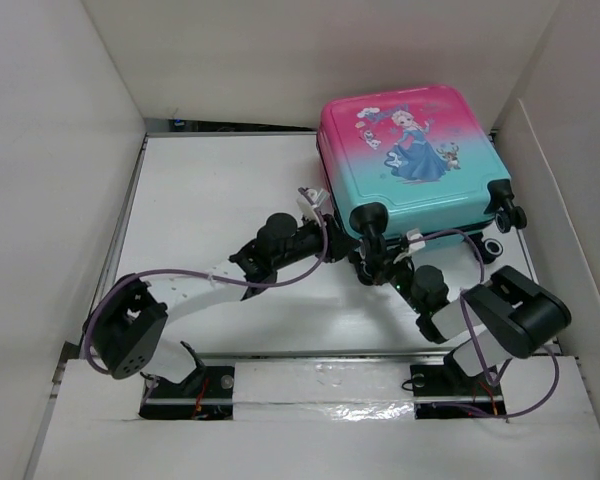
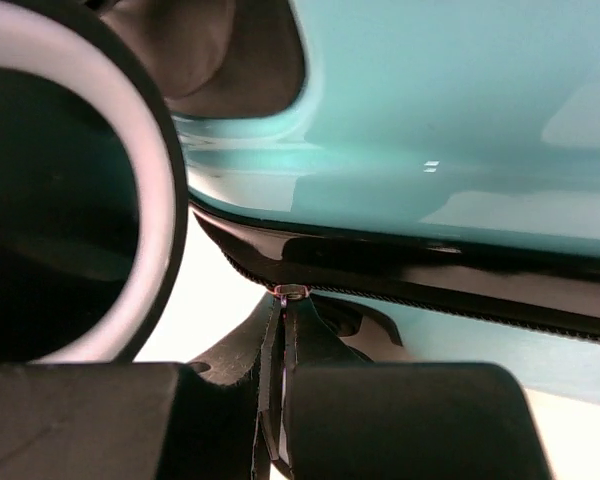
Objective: Pack the luggage
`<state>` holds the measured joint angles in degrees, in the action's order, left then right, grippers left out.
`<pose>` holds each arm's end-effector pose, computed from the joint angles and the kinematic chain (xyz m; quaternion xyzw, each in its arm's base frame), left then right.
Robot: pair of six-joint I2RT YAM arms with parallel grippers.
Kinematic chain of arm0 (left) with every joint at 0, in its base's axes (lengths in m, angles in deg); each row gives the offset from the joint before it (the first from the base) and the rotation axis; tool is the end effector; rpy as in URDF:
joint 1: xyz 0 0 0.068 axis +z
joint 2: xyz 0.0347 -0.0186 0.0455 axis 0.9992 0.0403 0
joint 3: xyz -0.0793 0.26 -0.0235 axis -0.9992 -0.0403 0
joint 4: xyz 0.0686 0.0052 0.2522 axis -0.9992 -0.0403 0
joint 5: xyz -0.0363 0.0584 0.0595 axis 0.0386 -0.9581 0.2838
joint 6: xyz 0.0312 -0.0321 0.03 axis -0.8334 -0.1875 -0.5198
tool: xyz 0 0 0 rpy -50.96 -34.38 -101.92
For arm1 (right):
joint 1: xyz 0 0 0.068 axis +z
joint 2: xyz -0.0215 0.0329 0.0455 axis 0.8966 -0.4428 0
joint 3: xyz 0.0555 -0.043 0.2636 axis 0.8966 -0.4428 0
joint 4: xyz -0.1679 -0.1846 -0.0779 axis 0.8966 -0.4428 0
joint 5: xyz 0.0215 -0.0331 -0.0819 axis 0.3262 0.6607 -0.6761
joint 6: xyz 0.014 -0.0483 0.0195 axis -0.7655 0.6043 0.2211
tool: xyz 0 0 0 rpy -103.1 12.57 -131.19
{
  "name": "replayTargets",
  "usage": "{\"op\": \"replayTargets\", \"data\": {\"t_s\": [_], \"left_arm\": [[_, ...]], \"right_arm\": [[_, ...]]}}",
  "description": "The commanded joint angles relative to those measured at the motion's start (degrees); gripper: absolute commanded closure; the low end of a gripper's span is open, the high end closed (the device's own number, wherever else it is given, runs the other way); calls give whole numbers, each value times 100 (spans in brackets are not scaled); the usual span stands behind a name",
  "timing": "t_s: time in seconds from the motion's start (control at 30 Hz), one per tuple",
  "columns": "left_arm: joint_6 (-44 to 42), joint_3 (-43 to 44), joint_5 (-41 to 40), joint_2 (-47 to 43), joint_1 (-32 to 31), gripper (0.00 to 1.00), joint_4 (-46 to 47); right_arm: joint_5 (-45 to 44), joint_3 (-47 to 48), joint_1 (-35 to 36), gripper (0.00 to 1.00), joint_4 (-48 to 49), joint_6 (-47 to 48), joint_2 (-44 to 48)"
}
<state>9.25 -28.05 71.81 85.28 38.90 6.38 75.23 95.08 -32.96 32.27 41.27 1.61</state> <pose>0.2013 -0.2436 0.2751 0.1962 0.6822 -0.5183 0.4769 0.1824 0.1104 0.1406 -0.1127 0.7201 0.2847 0.6227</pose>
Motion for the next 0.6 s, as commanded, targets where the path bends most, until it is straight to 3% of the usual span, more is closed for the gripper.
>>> {"op": "replayTargets", "data": {"t_s": [0.0,0.07,0.3,0.43,0.57], "left_arm": [[-169,628,285,190,-34,78,472],[-187,768,329,349,-34,78,436],[-318,1296,286,709,-34,78,-73],[-328,1499,172,771,-34,81,-461],[-213,1516,111,464,238,82,-697]], "right_arm": [[-786,-180,403,100,2773,-110,-848],[-780,-40,622,100,2803,-146,-1104],[-2166,417,1941,100,2812,372,-878],[-2580,768,2118,100,2734,357,-815],[-2170,1522,1837,100,2829,-127,-1377]]}}
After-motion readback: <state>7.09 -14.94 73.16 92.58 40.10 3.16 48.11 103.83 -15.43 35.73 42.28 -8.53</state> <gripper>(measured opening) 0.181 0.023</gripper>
